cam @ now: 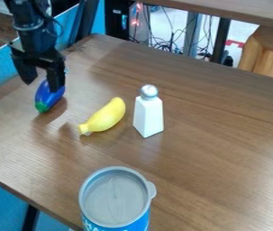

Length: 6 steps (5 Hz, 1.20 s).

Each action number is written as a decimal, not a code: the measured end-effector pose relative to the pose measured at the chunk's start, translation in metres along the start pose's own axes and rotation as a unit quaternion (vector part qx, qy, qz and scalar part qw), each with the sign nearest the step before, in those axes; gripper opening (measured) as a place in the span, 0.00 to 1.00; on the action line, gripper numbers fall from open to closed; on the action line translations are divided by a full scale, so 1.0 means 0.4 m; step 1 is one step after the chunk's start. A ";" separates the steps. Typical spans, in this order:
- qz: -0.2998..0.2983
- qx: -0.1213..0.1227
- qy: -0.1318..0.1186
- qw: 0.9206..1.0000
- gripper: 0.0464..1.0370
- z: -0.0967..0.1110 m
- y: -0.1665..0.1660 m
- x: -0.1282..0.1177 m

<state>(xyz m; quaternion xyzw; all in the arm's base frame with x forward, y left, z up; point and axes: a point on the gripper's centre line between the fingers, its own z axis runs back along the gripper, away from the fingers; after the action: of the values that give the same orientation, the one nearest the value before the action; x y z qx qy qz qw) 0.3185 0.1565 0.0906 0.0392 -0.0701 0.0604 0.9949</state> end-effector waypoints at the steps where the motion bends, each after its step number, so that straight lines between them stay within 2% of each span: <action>1: 0.002 0.001 0.023 1.000 0.96 -0.036 0.002 -0.010; 2: 0.007 -0.005 0.043 0.999 0.96 -0.074 -0.001 -0.019; 3: 0.016 -0.004 0.040 0.999 0.90 -0.090 0.000 -0.015; 4: 0.016 -0.002 0.035 0.999 0.73 -0.091 0.002 -0.011; 5: 0.018 -0.013 0.022 1.000 0.73 -0.081 -0.012 -0.017; 6: 0.003 -0.042 -0.042 0.998 0.73 -0.007 -0.044 -0.009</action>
<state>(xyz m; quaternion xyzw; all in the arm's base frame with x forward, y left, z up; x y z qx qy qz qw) 0.3177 0.1389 0.0860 -0.0006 -0.1143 0.0585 0.9917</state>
